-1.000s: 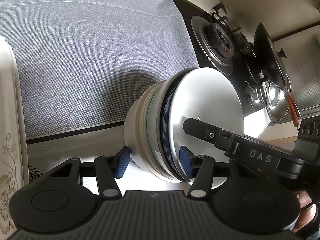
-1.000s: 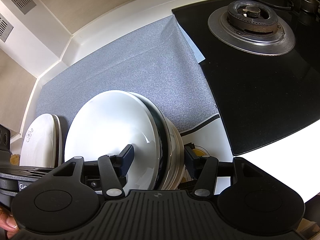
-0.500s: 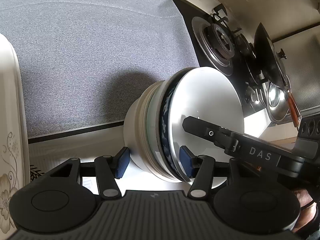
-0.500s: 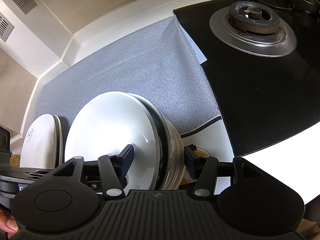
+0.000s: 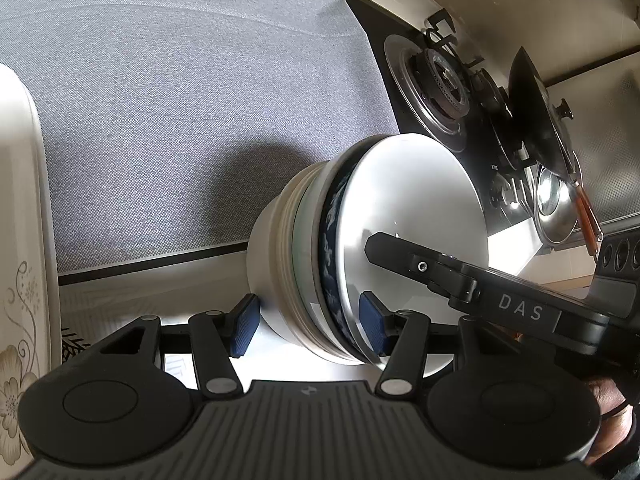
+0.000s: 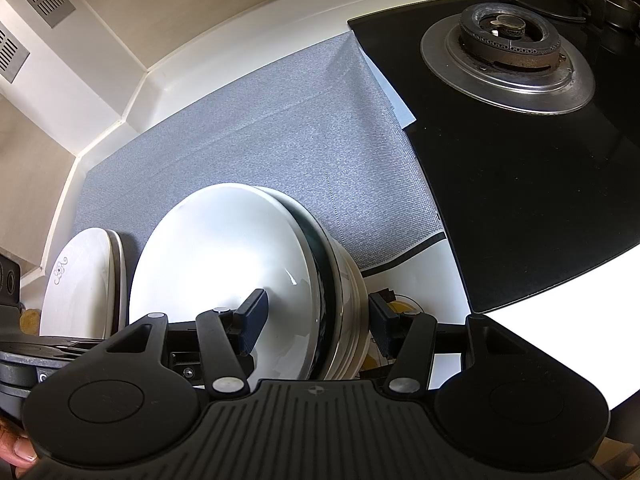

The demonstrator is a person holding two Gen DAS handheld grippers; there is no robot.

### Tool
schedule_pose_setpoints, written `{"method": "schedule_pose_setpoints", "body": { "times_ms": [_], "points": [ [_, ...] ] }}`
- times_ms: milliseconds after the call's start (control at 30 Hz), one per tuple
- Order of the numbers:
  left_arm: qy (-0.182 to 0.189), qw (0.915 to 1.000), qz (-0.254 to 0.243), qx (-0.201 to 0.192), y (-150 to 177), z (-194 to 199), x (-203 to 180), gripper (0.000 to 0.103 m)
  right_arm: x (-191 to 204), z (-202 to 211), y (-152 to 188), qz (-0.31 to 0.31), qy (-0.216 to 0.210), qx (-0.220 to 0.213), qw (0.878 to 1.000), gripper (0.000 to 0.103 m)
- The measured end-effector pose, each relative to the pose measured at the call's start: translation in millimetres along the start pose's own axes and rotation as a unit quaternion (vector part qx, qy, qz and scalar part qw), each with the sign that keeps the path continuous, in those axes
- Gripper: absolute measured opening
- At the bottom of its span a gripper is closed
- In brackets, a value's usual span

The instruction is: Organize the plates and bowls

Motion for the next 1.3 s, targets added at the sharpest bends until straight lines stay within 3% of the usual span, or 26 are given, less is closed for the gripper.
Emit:
{"method": "schedule_pose_setpoints", "body": {
  "times_ms": [933,1300],
  "points": [
    [-0.003,1.0000,-0.002,-0.004,-3.6,2.1,0.5,0.060,0.8,-2.0,-0.6,0.003,-0.001,-0.003,1.000,0.056],
    [-0.010,0.9985,-0.038,-0.038,0.7,14.8,-0.5,0.050,9.1,4.1,-1.4,0.019,-0.010,-0.049,0.999,0.048]
  ]
}}
Point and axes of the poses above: each gripper's, at about its wrist camera, not at the fingertips, and z roughly against the way its jaws point, x to its left, y to its underside, the point moved 6 cm from there along -z, roughly the way its jaws point, and after that the axes turned 15 degrees about y, right-handed, at the moved point
